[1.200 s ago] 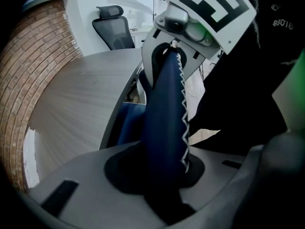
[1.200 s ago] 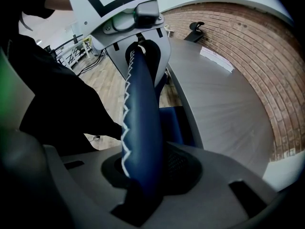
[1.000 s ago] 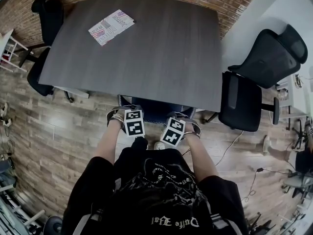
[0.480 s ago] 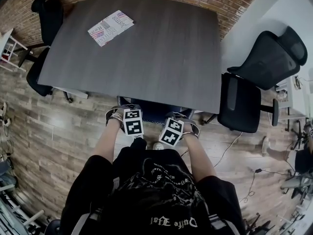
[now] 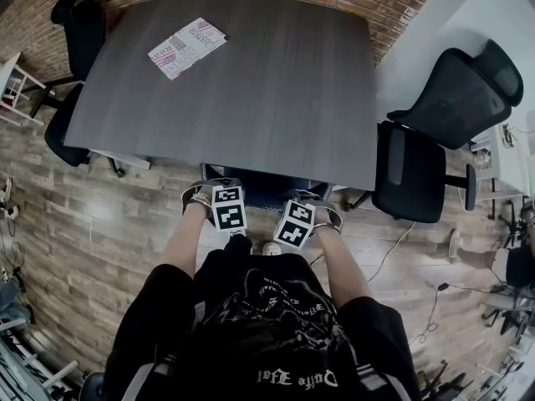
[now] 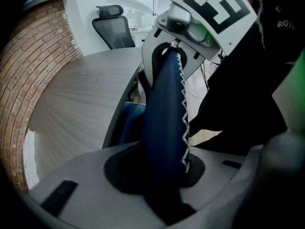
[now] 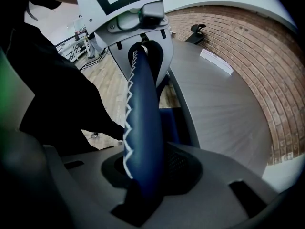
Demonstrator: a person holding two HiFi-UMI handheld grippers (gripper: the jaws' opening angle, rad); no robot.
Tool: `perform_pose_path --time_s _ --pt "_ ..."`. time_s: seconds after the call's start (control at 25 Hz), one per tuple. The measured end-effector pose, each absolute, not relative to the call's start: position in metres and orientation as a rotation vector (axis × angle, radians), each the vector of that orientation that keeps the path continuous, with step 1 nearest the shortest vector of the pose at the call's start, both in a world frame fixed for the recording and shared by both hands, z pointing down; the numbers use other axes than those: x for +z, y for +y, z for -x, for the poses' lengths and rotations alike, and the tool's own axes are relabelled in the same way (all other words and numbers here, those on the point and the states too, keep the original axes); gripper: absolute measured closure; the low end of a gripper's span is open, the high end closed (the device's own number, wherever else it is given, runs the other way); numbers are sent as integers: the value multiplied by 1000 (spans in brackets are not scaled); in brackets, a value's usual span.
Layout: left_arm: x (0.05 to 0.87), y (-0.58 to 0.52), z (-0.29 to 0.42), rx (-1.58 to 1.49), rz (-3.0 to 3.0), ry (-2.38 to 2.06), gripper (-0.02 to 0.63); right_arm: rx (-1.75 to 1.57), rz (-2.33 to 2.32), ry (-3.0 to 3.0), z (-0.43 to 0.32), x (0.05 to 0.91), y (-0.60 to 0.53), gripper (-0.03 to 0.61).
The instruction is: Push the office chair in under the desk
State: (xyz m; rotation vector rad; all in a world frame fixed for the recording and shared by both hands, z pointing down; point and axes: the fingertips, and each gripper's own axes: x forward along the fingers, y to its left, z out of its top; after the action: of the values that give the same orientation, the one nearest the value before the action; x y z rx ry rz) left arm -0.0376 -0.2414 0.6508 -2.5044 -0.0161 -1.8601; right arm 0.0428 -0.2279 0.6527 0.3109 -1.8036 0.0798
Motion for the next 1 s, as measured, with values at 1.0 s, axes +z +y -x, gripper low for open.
perform_pose_path --time_s 1.0 --pt "660 -240 32 -1820 2485 45 509 44 -352 -1788 -49 663 -228 480"
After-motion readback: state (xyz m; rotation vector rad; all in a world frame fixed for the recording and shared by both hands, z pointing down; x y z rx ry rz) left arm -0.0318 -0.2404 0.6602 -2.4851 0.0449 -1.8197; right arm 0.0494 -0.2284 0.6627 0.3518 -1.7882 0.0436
